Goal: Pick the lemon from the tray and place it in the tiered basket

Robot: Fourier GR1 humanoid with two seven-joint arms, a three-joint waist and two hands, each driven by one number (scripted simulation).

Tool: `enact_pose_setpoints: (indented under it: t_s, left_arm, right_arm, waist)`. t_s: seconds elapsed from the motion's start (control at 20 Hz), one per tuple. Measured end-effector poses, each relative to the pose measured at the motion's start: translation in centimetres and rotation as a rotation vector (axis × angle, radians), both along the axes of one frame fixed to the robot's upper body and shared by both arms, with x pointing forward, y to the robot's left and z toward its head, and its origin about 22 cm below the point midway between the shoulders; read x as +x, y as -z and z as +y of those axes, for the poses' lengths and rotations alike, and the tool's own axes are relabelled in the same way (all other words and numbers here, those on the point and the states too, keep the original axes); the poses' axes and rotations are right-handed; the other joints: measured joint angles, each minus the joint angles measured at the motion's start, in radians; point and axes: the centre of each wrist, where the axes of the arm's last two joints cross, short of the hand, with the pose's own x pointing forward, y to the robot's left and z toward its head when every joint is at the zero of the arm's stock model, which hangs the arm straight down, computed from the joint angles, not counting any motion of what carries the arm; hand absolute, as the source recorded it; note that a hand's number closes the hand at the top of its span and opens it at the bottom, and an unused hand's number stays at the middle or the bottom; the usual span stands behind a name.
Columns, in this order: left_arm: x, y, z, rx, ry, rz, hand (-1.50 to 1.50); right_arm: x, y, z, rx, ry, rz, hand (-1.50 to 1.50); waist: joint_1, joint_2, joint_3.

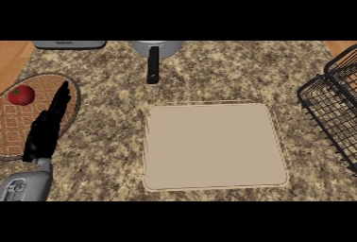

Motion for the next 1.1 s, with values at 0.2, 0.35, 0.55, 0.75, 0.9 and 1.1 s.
enact_pose_setpoints:
  t_s: [0.2,0.35,0.55,0.75,0.9,1.1]
  left_arm:
    - [0.1,-0.2,0.2,0.003,-0.005,0.000,0.00]
    - [0.0,-0.2,-0.2,0.003,-0.001,-0.004,0.00]
    - [-0.1,-0.6,0.1,0.004,0.003,-0.002,0.00]
    - [0.3,-0.7,0.1,0.002,0.003,-0.004,0.00]
    - [0.4,-0.1,0.1,0.003,-0.003,-0.005,0.00]
    - [0.1,-0.1,0.4,0.004,-0.009,-0.004,0.00]
  right_arm:
    - [-0.9,1.4,-0.3,0.116,0.026,-0.086,-1.50]
    - [-1.8,2.9,-0.7,0.137,0.037,-0.137,-1.50]
    - [-3.1,2.7,-0.9,0.107,0.032,-0.259,-1.50]
    - [-3.9,2.0,-0.2,0.033,0.028,-0.357,-1.50]
    - [-5.2,1.1,0.2,-0.032,0.027,-0.417,-1.50]
    - [-7.2,-1.0,0.8,-0.086,0.065,-0.493,-1.50]
  waist:
    - [-0.003,-0.001,0.000]
    - [0.001,0.000,0.000]
    - [-0.001,-0.001,0.000]
    - [0.000,0.000,0.000]
    - [-0.005,-0.001,0.000]
    - [-0.008,-0.004,-0.001]
